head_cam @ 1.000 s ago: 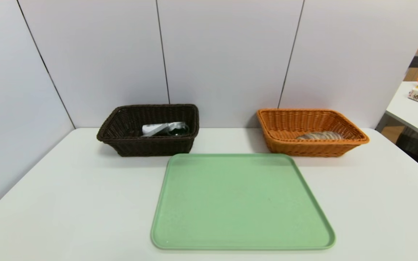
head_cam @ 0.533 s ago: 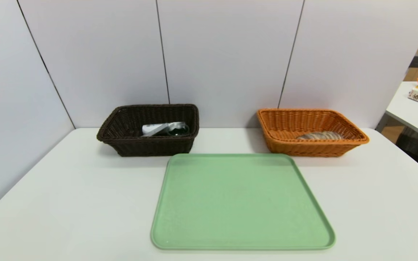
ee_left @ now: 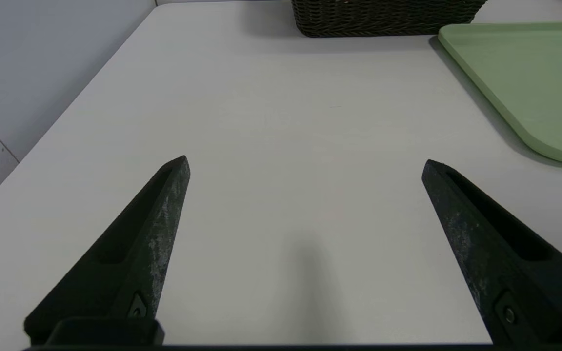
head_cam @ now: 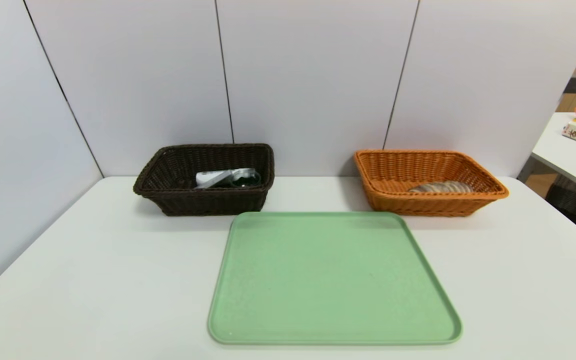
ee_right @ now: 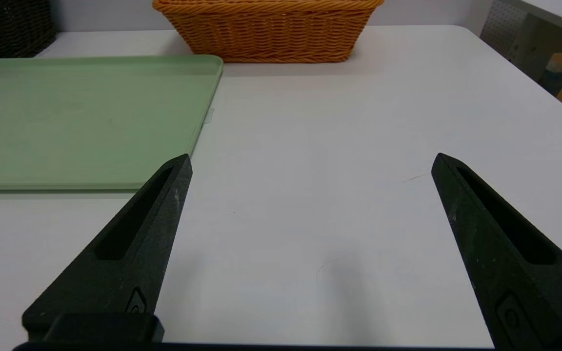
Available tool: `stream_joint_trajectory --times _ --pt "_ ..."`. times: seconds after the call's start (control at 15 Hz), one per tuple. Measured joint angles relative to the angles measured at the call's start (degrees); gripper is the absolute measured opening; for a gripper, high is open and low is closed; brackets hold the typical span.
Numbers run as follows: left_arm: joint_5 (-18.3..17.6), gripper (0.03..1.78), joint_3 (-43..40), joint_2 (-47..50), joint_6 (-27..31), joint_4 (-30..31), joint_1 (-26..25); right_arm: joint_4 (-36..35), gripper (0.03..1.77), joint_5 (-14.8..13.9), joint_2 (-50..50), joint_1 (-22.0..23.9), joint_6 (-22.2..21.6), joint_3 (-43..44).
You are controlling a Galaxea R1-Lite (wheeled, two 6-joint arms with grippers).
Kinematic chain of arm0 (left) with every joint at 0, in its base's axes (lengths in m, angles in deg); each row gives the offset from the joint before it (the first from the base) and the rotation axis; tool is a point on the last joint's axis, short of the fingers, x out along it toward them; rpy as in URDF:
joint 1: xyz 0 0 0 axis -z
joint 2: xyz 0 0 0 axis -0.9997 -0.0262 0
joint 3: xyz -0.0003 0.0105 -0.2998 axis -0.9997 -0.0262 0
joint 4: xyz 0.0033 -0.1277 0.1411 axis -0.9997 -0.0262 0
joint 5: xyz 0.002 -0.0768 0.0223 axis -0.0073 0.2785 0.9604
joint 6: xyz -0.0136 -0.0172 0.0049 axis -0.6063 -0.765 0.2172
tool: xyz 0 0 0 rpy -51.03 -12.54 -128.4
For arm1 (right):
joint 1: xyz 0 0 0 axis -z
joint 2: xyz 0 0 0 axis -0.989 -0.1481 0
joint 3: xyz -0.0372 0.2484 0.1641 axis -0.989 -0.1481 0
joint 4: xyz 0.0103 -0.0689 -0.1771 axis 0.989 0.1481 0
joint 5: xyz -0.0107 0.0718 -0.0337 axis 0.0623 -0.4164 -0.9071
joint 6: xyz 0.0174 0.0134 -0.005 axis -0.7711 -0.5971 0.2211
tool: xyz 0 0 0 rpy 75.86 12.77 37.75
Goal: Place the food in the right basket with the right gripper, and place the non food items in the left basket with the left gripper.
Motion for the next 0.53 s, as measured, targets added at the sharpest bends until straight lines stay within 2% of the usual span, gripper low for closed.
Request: stream_joint_trajectory --times 0.53 --pt "0.1 1.69 0.0 0.0 -1.1 0.1 0.0 0.0 1.70 -0.1 0.0 0.0 -0.1 0.0"
